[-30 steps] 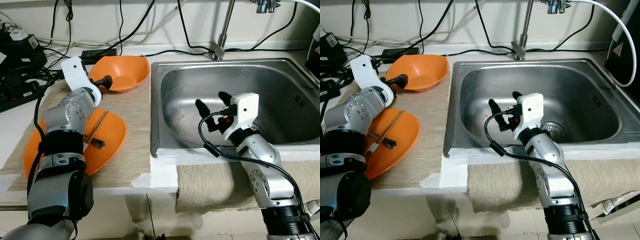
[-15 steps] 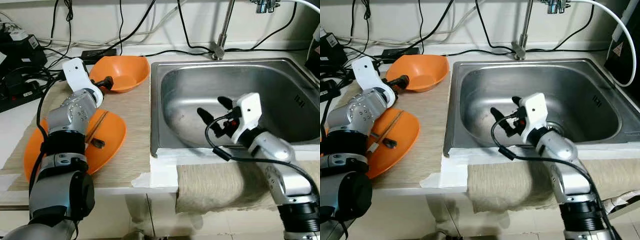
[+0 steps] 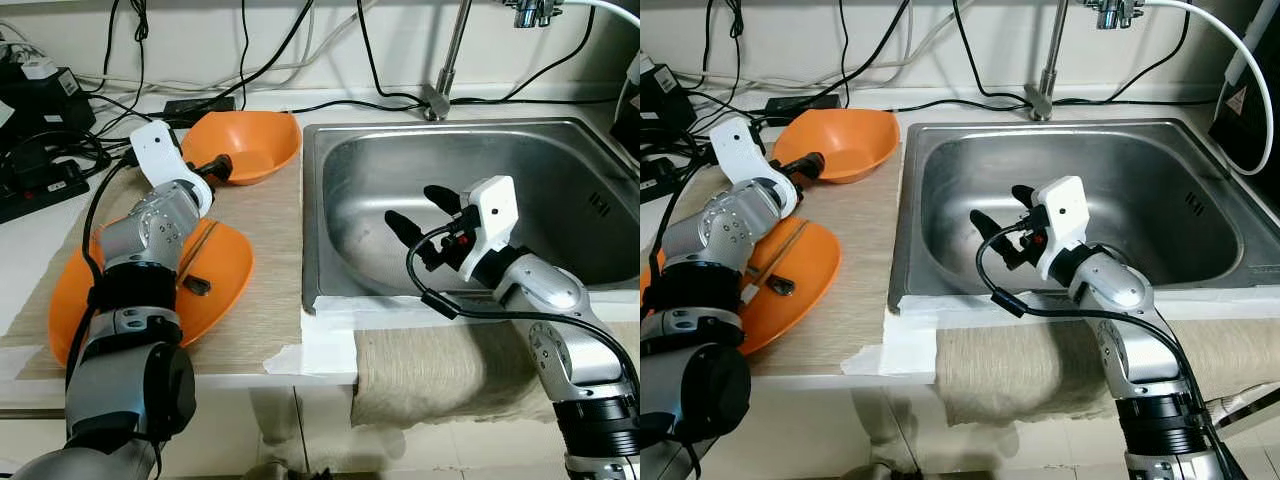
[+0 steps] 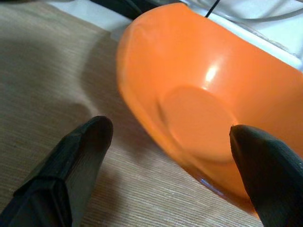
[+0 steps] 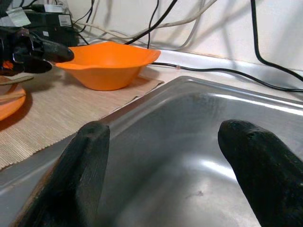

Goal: Kitchen organization

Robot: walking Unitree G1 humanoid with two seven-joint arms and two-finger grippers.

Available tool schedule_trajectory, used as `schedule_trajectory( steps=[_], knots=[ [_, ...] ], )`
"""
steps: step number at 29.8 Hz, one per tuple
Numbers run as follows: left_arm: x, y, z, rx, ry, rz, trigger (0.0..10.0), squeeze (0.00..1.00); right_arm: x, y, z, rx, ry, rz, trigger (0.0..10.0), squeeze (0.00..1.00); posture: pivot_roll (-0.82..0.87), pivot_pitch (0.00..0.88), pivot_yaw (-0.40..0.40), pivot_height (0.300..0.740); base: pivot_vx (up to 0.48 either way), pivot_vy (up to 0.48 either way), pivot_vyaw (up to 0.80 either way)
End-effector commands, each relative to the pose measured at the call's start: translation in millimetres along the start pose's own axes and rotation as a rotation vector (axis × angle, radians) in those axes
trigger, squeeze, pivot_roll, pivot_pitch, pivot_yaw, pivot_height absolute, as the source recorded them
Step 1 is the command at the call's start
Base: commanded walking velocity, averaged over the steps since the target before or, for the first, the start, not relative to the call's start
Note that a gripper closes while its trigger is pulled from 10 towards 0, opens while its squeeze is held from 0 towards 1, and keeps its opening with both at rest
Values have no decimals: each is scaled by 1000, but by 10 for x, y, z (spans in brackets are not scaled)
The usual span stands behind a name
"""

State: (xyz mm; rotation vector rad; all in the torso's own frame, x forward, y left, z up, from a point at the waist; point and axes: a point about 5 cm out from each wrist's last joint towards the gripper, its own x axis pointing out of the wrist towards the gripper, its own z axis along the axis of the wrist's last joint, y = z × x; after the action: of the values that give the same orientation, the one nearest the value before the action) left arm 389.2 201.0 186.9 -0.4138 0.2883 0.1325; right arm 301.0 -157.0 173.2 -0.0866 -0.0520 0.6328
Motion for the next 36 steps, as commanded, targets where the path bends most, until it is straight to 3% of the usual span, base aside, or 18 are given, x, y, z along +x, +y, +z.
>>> schedule_trajectory(
  steps=[1,2,3,4,7,9,10,11,12,27,36],
  knots=[
    [8,-22,32,-12,4,9,10000,0,30,47,41,0,-12,28,10000,0,-1,0,53,740,0,0,0],
    [12,-22,30,-14,5,10,9804,0,31,54,39,5,-13,29,10000,0,-1,0,53,740,0,0,0],
    [15,-24,28,-18,7,8,6196,0,33,63,38,8,-13,29,10000,0,-2,0,56,740,0,0,0],
    [17,-27,25,-22,9,7,4275,0,34,70,37,11,-14,30,10000,0,-2,0,56,740,0,0,0],
    [22,-38,20,-36,13,-1,3412,0,34,81,35,15,-14,30,10000,0,-2,0,56,740,0,0,0],
    [26,-49,19,-39,14,-5,4784,0,32,89,30,19,-15,28,10000,0,-2,0,56,740,0,0,0],
    [29,-55,19,-39,14,-7,6824,0,31,92,28,22,-15,26,10000,0,-5,0,57,740,0,0,0],
    [31,-59,19,-39,14,-8,7804,0,30,95,26,25,-16,25,10000,0,-5,0,57,740,0,0,0],
    [33,-64,17,-46,15,-10,10000,0,30,103,22,27,-16,24,10000,0,-5,0,57,740,0,0,0],
    [55,-190,50,-92,-3,-59,10000,0,35,143,0,24,-11,27,10000,0,-8,0,56,740,0,0,0],
    [69,-266,20,-78,11,-78,10000,0,39,161,-17,23,-7,27,10000,0,-8,0,57,740,0,0,0]
  ],
)
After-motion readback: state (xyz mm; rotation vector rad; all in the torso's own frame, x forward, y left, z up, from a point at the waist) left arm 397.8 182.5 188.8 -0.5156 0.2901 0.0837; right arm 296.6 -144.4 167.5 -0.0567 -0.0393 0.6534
